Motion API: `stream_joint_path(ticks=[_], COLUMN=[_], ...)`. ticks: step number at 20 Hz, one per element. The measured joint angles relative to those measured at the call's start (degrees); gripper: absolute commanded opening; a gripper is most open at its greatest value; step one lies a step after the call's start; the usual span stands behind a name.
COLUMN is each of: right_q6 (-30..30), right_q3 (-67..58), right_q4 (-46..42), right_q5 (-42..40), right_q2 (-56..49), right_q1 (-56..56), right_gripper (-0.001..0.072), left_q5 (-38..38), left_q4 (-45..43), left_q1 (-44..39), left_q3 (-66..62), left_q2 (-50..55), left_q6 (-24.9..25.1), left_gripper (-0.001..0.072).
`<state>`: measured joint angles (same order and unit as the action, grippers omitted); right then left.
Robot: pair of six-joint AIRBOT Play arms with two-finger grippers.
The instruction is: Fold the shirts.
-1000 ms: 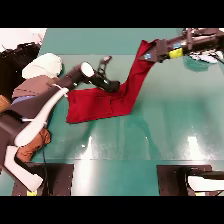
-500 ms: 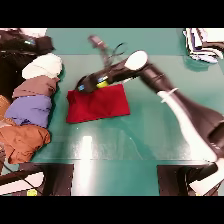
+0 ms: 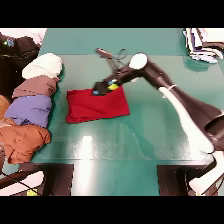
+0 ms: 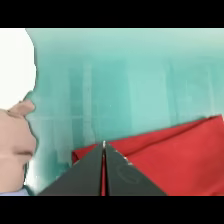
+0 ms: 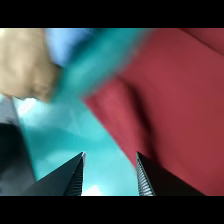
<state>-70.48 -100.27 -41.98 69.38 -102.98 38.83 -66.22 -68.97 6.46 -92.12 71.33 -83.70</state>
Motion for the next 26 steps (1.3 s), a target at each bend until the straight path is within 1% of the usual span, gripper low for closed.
stream_joint_path(ticks=[1, 2, 3, 5, 7, 9, 11, 12, 14, 15, 18, 22, 26], right_q6=[-0.44, -0.66, -0.83, -1.33, -1.49, -1.38, -0.98, -0.83, -0.68, -0.52, -0.44, -0.04, -0.07], right_q3=[4.39, 8.57, 12.76, 20.70, 25.64, 28.02, 27.63, 26.34, 22.84, 20.59, 14.23, 7.85, 5.57], right_q4=[-0.83, -1.27, -1.55, -0.74, 1.16, 3.52, 5.70, 7.39, 9.57, 10.40, 11.58, 11.04, 5.14], right_q5=[0.00, -0.09, -0.68, -2.21, -3.58, -4.11, -4.35, -4.42, -4.31, -4.50, -5.09, -3.91, -2.99], right_q2=[2.03, 3.96, 5.62, 7.87, 7.93, 6.25, 3.39, 1.68, -1.97, -3.85, -8.57, -10.78, -6.25], right_q1=[-3.26, -6.40, -9.49, -15.41, -19.08, -20.55, -20.00, -19.04, -16.70, -15.34, -11.87, -9.73, -13.40], right_gripper=[0.0406, 0.0567, 0.0607, 0.0599, 0.0594, 0.0593, 0.0592, 0.0567, 0.0472, 0.0394, 0.0015, 0.0012, 0.0012], left_q5=[-0.44, -0.74, -1.07, -1.31, -1.36, -1.09, -0.46, -0.20, 0.09, 0.17, 0.02, -0.22, -0.31], left_q4=[-0.02, -0.02, 0.00, 0.17, 0.31, 0.44, 0.55, 0.55, 0.66, 0.81, 0.98, 0.94, 0.81], left_q1=[0.07, 0.11, 0.15, 0.17, -0.04, -0.57, -1.31, -1.70, -2.58, -2.91, -4.59, -8.20, -11.89], left_q3=[0.00, 0.02, 0.04, 0.04, 0.04, 0.04, 0.04, 0.04, 0.04, 0.04, 0.04, 0.04, 0.04], left_q2=[-0.02, -0.07, -0.09, -0.11, -0.11, -0.11, -0.11, -0.11, -0.11, -0.11, -0.11, -0.11, -0.11], left_q6=[0.02, 0.04, 0.07, 0.15, 0.17, 0.20, 0.20, 0.20, 0.20, 0.20, 0.17, 0.17, 0.17], left_gripper=[0.0025, 0.0025, 0.0025, 0.0025, 0.0025, 0.0025, 0.0025, 0.0025, 0.0025, 0.0025, 0.0025, 0.0024, 0.0024])
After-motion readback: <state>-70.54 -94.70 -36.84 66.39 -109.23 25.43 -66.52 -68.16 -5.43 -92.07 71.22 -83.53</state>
